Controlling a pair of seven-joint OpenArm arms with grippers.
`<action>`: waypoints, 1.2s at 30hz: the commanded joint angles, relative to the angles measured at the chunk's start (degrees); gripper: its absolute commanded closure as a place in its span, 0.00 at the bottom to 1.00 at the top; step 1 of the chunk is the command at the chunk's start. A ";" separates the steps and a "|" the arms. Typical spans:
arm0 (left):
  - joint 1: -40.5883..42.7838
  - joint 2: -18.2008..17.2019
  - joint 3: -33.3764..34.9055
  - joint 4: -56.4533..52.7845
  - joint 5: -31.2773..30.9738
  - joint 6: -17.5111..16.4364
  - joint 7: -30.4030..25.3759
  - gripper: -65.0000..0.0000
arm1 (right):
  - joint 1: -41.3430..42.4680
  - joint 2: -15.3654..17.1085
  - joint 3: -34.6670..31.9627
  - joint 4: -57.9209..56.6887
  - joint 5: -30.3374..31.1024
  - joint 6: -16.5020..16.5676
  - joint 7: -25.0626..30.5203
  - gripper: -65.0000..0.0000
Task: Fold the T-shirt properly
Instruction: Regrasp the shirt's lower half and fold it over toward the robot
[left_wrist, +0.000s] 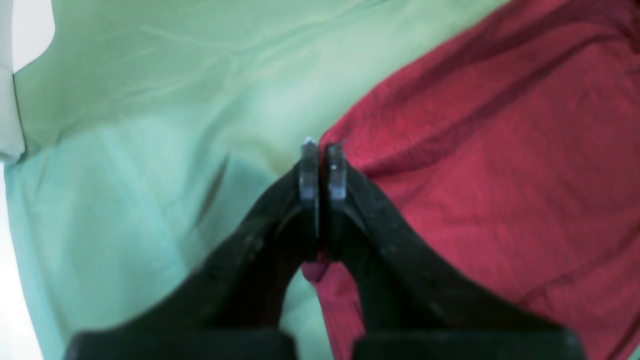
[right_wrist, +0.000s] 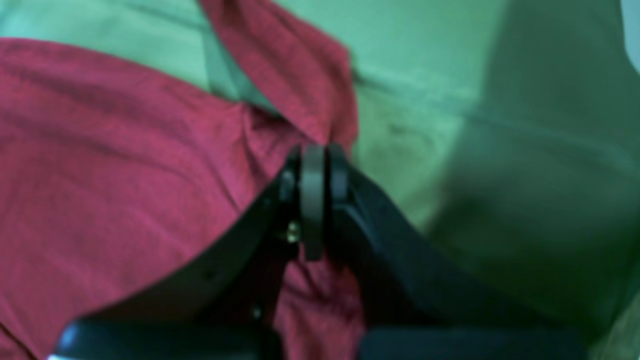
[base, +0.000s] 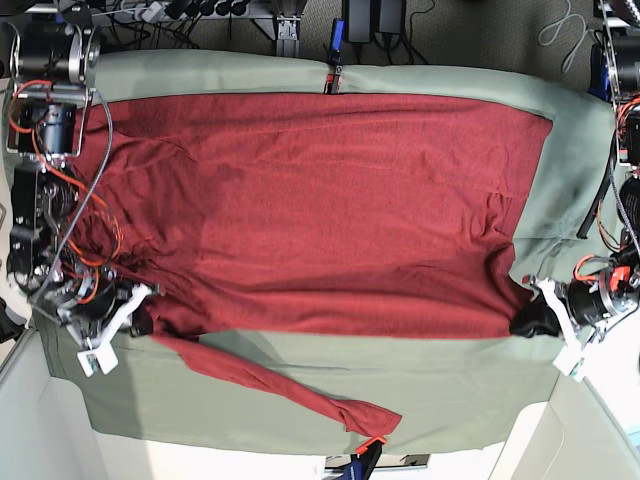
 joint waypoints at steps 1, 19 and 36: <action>0.07 -1.84 -0.46 2.19 -0.87 -0.47 -0.83 1.00 | -0.39 0.74 0.44 2.10 0.98 0.17 0.70 1.00; 17.11 -7.04 -0.50 12.85 0.98 -0.47 0.81 1.00 | -26.62 2.56 6.78 25.49 6.03 1.31 0.70 1.00; 19.52 -11.13 -0.79 12.85 -0.63 -0.47 5.29 1.00 | -33.53 5.05 12.83 30.73 7.58 1.77 -1.01 1.00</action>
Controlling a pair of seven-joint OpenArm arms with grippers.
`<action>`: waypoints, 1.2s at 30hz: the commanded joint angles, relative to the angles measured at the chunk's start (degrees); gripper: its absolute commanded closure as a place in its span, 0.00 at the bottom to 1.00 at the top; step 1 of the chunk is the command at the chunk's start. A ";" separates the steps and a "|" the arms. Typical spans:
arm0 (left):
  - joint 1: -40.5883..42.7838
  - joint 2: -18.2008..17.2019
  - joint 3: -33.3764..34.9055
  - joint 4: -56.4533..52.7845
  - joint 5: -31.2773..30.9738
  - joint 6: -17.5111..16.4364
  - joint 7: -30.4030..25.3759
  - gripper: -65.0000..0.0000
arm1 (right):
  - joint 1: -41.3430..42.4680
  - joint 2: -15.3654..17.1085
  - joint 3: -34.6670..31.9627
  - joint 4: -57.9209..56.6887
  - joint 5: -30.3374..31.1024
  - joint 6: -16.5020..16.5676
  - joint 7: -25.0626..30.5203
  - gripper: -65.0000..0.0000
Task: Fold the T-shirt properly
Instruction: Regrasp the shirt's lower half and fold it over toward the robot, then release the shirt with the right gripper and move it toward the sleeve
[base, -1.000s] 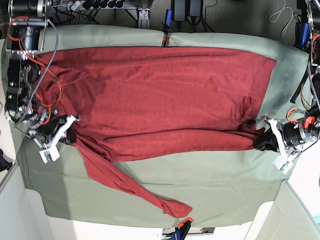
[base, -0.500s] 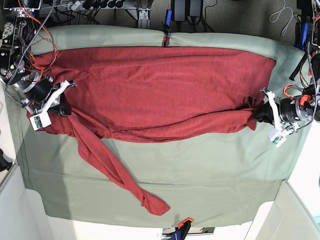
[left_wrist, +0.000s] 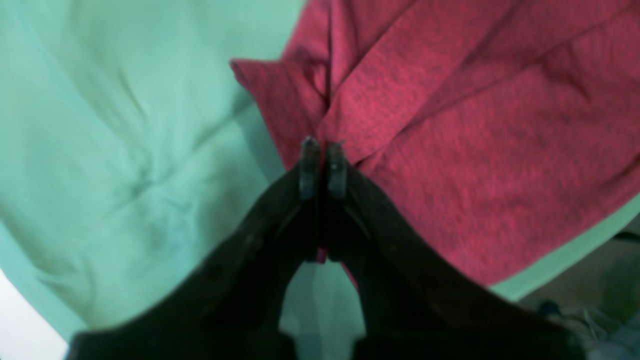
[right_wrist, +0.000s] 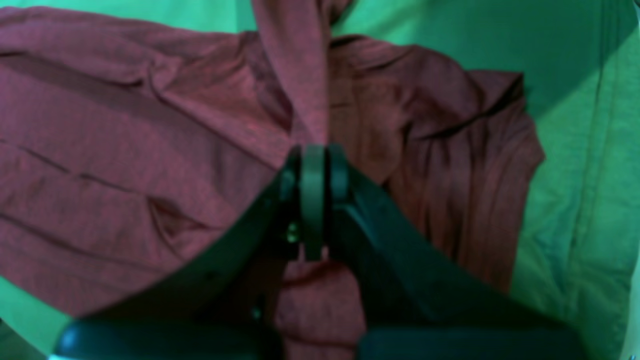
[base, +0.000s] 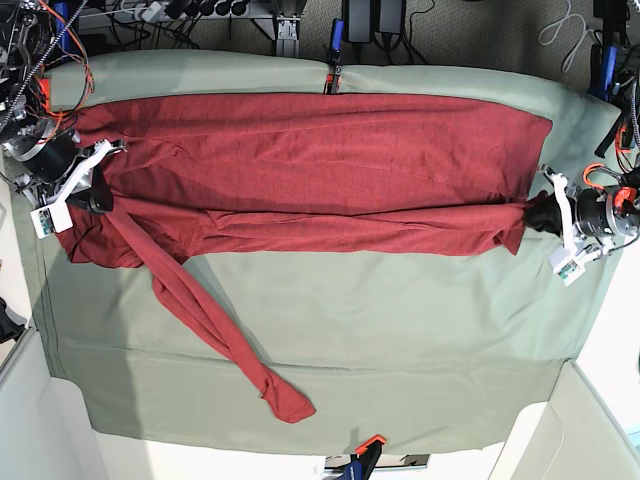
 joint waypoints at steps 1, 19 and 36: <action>-0.20 -1.60 -0.76 0.72 -0.33 -0.28 0.13 1.00 | -0.04 1.44 0.48 1.09 0.74 0.42 1.16 1.00; 2.47 -1.57 -0.92 0.72 -3.26 -0.28 2.16 0.77 | -4.50 2.97 3.39 0.76 4.52 1.64 0.00 1.00; 2.14 -0.90 -4.35 3.56 -15.96 -0.28 5.64 0.60 | 12.52 -5.01 2.54 -0.94 0.55 0.11 4.76 0.47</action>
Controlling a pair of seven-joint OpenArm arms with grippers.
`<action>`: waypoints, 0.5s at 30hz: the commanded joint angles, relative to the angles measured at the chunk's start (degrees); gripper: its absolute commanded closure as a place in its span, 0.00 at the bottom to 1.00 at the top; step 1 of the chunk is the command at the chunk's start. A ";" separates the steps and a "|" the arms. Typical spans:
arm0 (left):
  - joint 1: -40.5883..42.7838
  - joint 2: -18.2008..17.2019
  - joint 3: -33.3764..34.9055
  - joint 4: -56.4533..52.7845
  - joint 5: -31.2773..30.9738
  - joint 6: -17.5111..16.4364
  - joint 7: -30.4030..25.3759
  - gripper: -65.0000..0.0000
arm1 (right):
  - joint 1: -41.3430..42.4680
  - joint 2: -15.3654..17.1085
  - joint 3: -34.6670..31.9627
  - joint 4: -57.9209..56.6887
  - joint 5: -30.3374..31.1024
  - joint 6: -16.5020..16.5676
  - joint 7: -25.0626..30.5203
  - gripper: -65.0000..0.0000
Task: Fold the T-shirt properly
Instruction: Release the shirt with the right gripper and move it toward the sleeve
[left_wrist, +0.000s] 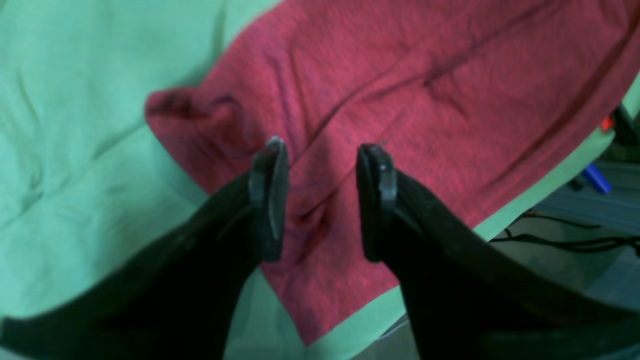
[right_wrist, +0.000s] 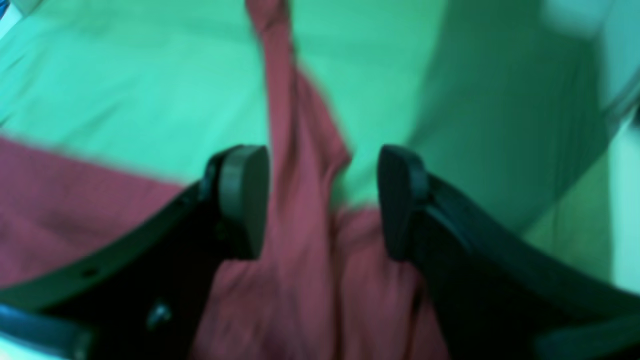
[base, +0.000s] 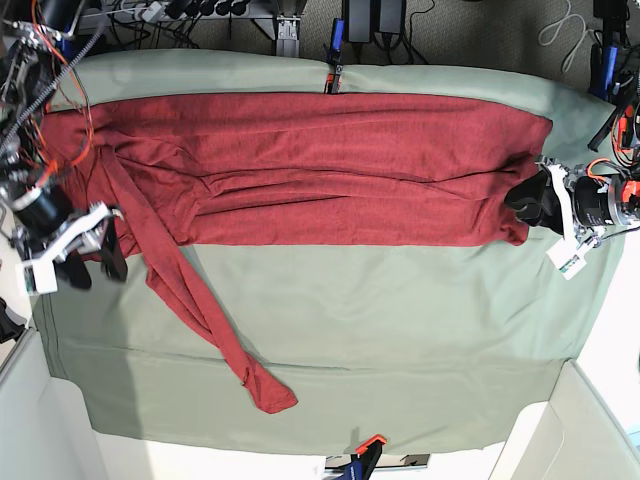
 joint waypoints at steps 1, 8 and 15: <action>-0.96 -1.18 -0.81 1.33 -0.96 -0.28 -0.68 0.60 | 2.51 -0.48 -0.81 -0.68 -2.19 -0.68 2.38 0.47; -0.96 -0.26 -0.81 2.19 -1.01 -0.28 -0.74 0.60 | 15.58 -5.57 -13.33 -20.85 -18.99 -7.28 8.04 0.47; -0.94 0.28 -0.81 2.21 -0.98 -0.28 -0.76 0.60 | 25.92 -5.60 -23.50 -39.63 -25.38 -16.37 10.27 0.47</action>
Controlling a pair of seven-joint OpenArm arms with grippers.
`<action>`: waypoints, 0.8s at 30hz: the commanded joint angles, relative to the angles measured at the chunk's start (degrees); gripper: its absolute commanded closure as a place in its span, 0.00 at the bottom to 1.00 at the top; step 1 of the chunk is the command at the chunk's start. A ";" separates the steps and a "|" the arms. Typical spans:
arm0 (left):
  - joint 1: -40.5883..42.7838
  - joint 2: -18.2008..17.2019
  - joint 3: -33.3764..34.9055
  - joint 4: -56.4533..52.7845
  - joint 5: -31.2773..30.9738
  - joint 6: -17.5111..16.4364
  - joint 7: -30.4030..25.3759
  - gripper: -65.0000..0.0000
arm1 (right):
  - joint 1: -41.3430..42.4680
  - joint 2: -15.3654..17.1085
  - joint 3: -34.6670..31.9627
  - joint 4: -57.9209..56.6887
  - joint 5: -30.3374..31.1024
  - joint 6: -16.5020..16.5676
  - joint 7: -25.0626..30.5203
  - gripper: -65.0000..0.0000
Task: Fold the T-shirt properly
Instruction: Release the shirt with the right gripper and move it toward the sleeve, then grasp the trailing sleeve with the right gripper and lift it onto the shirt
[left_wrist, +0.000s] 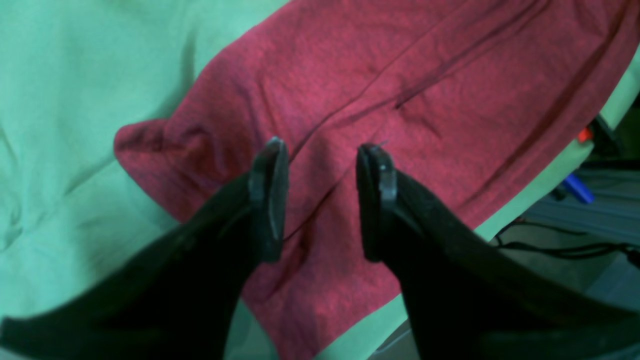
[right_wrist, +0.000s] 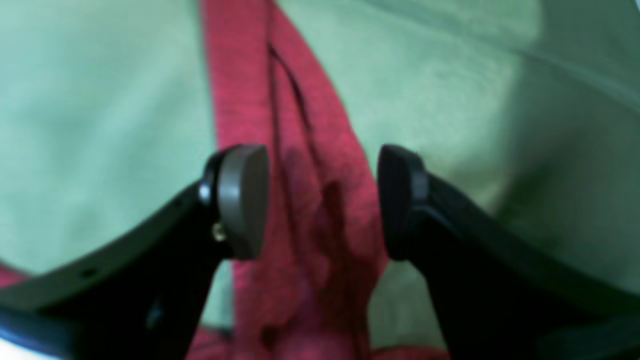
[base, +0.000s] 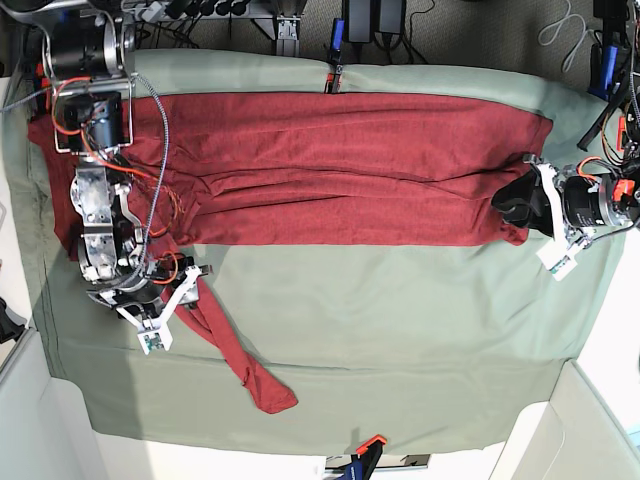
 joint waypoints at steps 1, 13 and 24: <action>-0.92 -1.42 -0.81 0.63 -0.83 -0.30 -0.74 0.60 | 2.45 0.24 -0.39 -0.72 -0.11 -0.79 1.27 0.47; -1.01 -1.42 -0.81 0.63 -0.85 -0.30 -1.22 0.60 | 3.76 -1.46 -0.63 -6.69 0.00 0.55 1.22 0.76; -3.80 -1.42 -0.81 0.63 -0.87 -0.30 -1.42 0.60 | 3.69 -1.46 -0.63 3.02 1.73 0.63 -5.57 1.00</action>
